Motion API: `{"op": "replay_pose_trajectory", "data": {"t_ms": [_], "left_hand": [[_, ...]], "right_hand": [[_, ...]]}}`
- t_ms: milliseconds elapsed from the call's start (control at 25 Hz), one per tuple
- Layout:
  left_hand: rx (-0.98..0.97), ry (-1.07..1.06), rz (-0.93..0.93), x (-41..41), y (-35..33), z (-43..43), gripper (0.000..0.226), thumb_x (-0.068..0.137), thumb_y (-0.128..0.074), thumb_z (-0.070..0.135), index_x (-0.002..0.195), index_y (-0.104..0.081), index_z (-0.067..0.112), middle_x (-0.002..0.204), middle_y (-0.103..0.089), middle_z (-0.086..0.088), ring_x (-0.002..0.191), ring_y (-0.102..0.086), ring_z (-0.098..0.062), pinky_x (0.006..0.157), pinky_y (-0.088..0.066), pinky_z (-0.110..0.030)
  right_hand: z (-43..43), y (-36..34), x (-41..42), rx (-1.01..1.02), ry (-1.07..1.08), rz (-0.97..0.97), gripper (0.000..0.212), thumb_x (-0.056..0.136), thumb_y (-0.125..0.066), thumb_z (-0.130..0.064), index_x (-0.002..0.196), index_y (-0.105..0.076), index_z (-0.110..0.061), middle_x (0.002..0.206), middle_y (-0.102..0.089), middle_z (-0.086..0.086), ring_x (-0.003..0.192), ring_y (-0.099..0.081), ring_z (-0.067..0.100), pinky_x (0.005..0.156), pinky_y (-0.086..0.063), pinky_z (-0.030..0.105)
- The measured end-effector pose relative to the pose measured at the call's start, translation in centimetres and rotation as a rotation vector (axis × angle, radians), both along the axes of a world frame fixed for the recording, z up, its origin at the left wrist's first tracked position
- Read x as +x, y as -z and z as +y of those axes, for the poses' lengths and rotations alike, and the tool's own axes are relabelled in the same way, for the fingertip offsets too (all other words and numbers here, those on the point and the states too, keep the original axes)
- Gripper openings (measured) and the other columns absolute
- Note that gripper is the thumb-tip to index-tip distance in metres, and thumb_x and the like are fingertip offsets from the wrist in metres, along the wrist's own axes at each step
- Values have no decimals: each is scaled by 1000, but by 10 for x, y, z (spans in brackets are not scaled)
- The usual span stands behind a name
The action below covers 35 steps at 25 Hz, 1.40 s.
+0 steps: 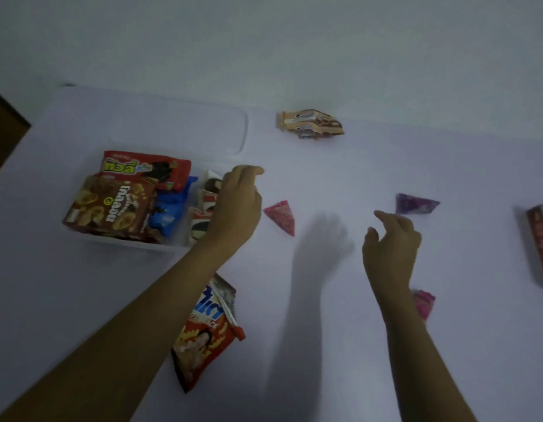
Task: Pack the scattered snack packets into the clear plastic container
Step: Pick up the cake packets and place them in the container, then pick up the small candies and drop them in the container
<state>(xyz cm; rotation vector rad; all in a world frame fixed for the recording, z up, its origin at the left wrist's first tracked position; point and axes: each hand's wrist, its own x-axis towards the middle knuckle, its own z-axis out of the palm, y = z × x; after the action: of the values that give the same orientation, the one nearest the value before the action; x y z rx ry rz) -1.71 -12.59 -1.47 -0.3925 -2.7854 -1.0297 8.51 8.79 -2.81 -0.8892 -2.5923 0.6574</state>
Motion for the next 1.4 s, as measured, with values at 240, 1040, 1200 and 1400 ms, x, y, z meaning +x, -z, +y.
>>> {"op": "replay_pose_trajectory", "data": {"t_ms": [240,1040,1200,1400], "left_hand": [[-88,213,-219,12,42,82,43,85,-56,12,127,-48,14,138,-40,-14,124,-40,-33,103,-39,-47],[-236,28,-261,0,67,169,49,75,-51,-15,117,-50,8,117,-41,-16,97,-49,-37,78,-47,-38],[48,109,-295,6,48,179,52,74,-62,-5,121,-51,13,126,-35,-11,90,-51,-21,80,-50,-28],[214,70,-304,15,27,158,48,78,-66,8,123,-50,17,126,-48,-6,100,-55,-15,80,-46,-20]], "right_hand": [[35,44,62,-198,438,-534,73,83,-59,-11,140,-18,-33,154,3,15,136,-15,46,99,-27,67],[176,20,-77,66,-133,-535,62,82,-58,-7,137,-37,-24,152,-13,12,95,-58,42,75,-50,41],[183,44,-87,12,-76,-582,24,83,-60,-26,104,-61,-15,111,-60,11,92,-64,34,74,-51,34],[164,47,-68,-20,-64,-459,23,88,-55,-28,102,-60,-10,101,-64,12,89,-62,33,69,-45,32]]}}
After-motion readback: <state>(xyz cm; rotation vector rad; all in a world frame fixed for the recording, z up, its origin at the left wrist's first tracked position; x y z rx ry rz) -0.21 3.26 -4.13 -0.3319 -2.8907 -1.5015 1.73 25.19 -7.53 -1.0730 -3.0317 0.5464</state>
